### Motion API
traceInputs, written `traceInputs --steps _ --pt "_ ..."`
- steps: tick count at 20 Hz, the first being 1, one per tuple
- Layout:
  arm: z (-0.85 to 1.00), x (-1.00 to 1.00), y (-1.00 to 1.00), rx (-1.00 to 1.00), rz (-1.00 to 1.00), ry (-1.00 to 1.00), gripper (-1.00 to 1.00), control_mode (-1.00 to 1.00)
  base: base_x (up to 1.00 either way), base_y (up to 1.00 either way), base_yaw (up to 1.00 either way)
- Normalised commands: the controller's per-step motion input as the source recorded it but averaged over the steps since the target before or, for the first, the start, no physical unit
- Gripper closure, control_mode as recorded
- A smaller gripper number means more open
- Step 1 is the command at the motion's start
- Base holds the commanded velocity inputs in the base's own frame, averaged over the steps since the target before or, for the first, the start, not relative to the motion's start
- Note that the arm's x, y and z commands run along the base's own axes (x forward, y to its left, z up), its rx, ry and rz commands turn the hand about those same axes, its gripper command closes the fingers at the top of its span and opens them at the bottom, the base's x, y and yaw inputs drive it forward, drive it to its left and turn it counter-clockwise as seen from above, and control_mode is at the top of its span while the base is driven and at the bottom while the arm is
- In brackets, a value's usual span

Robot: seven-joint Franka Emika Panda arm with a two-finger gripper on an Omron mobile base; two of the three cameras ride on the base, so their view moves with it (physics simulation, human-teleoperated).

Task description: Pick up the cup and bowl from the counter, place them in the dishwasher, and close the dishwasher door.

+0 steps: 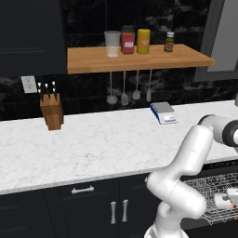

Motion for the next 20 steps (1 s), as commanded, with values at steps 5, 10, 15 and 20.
traceInputs --steps 5,10,15,20 --pt "-0.31 0.54 -0.22 0.00 0.02 -0.02 1.00 -1.00 0.00 0.00 0.00" --pt "-0.46 0.42 -0.32 0.00 0.00 0.00 1.00 -1.00 0.00 0.00 0.00" --pt "-0.52 0.33 -0.29 0.00 0.00 -0.01 1.00 -1.00 0.00 0.00 0.00" --pt "-0.45 0.24 -0.24 0.00 0.01 -0.03 1.00 -1.00 0.00 0.00 0.00"
